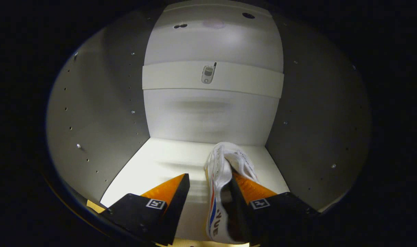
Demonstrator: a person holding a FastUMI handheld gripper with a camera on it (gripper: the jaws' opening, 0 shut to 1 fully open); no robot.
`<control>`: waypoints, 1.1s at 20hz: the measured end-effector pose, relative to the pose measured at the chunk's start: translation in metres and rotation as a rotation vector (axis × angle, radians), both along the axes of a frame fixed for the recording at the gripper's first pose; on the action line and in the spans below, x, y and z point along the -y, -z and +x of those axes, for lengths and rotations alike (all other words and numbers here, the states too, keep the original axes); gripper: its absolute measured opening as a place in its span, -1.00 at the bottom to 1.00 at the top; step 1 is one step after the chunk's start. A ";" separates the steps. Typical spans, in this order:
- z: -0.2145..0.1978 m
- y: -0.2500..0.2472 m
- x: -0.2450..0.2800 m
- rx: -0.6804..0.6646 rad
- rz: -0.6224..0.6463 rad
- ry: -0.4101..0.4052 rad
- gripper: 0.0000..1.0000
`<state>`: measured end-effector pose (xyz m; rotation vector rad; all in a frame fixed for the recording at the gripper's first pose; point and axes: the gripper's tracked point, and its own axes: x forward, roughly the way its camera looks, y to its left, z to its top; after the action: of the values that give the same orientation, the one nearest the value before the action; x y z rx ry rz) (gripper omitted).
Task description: Open the shoe cabinet door, grab the shoes and put them into the shoe cabinet, then close the shoe cabinet door.
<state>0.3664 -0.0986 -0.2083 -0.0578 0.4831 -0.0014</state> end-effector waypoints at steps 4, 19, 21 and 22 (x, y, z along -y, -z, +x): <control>-0.023 -0.020 0.003 0.027 0.000 0.043 0.97; -0.246 -0.178 -0.045 0.321 0.031 0.036 0.96; -0.283 -0.193 -0.047 0.350 0.026 0.041 0.96; -0.301 -0.200 -0.046 0.361 0.026 0.050 0.96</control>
<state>0.0650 -0.0531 -0.0087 -0.0191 0.1236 -0.0541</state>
